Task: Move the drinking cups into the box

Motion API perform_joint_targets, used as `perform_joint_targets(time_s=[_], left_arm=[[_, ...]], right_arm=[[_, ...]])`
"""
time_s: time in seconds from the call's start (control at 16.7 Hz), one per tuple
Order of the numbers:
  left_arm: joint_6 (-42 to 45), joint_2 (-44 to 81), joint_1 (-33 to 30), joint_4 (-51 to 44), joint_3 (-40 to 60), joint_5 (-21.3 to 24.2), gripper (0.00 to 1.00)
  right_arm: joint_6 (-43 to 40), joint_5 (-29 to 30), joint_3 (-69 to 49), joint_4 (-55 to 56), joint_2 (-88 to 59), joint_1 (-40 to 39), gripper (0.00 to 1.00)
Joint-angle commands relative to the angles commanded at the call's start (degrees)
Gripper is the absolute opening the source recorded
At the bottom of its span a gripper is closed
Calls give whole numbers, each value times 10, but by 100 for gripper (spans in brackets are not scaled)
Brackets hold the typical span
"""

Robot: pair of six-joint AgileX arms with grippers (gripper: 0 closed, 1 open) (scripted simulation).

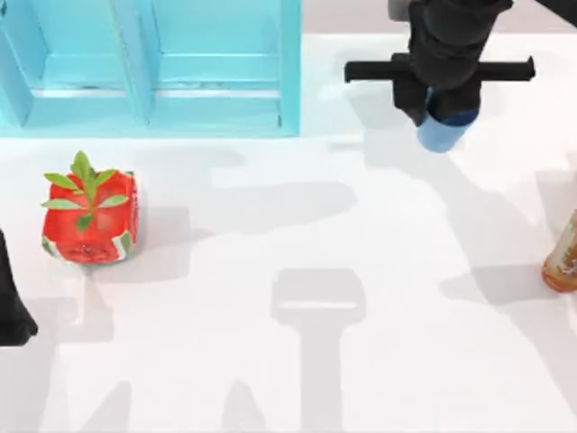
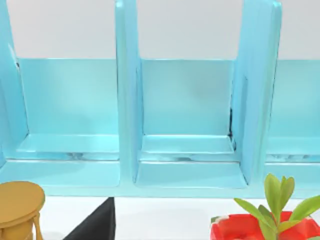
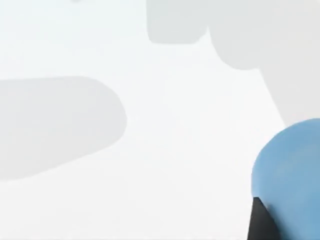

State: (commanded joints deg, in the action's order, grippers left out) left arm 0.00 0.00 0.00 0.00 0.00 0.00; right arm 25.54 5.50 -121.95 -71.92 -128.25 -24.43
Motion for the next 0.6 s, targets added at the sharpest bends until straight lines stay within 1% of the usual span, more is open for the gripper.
perform_joint_targets(time_s=[0.12, 0.24, 0.48, 0.6], left_arm=[[0, 0, 0, 0, 0, 0, 100], [0, 0, 0, 0, 0, 0, 100], [0, 0, 0, 0, 0, 0, 100], [0, 0, 0, 0, 0, 0, 100]], right_arm=[[-29, -1, 24, -11, 36, 43, 0], [-78, -11, 65, -36, 79, 107, 0], [-229, -34, 157, -90, 137, 280, 0], [-310, -40, 194, -97, 175, 349, 0]])
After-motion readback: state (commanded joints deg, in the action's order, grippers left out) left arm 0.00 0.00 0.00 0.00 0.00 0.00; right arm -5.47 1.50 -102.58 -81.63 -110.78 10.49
